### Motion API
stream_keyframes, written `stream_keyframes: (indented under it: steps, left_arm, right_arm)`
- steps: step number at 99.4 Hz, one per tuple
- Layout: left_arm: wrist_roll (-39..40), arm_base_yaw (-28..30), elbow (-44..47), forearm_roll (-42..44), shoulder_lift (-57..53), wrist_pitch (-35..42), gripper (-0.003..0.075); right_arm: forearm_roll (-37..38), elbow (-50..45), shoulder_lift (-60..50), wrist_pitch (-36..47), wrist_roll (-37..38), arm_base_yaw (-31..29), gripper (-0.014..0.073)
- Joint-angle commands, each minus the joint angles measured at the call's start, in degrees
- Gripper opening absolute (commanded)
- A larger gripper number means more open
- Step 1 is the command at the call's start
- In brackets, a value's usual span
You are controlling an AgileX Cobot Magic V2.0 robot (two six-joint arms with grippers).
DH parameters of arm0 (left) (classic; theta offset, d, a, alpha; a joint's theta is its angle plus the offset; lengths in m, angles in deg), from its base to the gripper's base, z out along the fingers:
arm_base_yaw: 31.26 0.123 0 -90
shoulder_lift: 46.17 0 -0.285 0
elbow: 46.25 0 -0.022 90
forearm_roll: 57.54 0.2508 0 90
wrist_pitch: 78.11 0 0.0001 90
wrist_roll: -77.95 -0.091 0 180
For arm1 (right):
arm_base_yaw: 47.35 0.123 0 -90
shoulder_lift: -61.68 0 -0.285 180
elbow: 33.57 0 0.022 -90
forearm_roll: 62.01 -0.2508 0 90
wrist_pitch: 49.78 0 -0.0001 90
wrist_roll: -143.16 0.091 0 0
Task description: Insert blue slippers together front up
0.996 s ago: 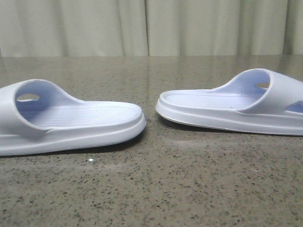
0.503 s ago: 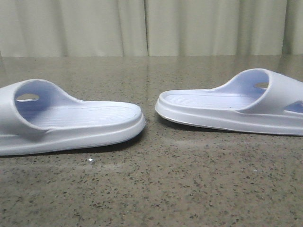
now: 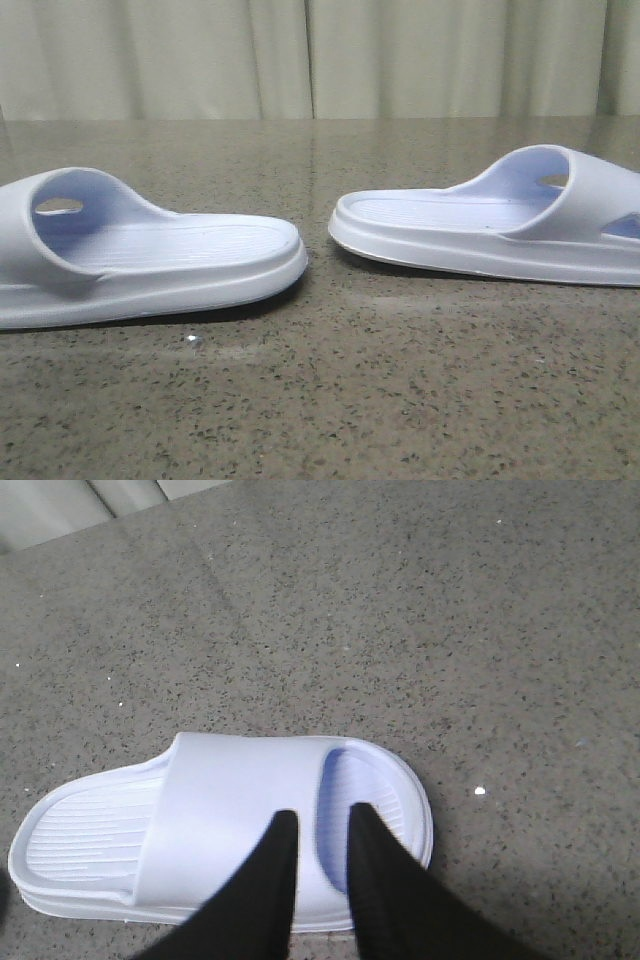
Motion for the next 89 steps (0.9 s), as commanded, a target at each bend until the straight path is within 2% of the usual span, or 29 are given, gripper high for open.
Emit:
stream_keyframes:
  steps: [1,10,15,43,72,89]
  left_arm:
    - [-0.6,0.0,-2.1,-2.7,0.6,2.6,0.0379]
    - [-0.6,0.0,-2.1,-3.7,0.6,3.4,0.0534]
    - [-0.6,0.0,-2.1,-3.8,0.6,3.9,0.0571]
    - [2.3,0.0,-2.1,-4.1,0.6,4.8,0.0569]
    - [13.8,0.0,2.4,-4.2,0.7,10.2,0.0569]
    - [15.2,0.0,3.3,-4.7,3.1,9.9,0.0569]
  right_arm:
    - [-0.9,2.1,0.6,4.7,0.3,-0.2,0.0294]
    - [-1.6,2.1,0.6,5.5,0.3,-0.2,0.044]
    - [-1.7,2.1,0.6,5.8,0.3,-0.2,0.047]
    - [-1.9,2.1,0.6,5.8,0.3,-0.2,0.0466]
    - [-2.3,2.1,0.6,5.8,0.3,-0.2,0.0466]
    - [-2.3,2.1,0.6,5.8,0.3,-0.2,0.0466]
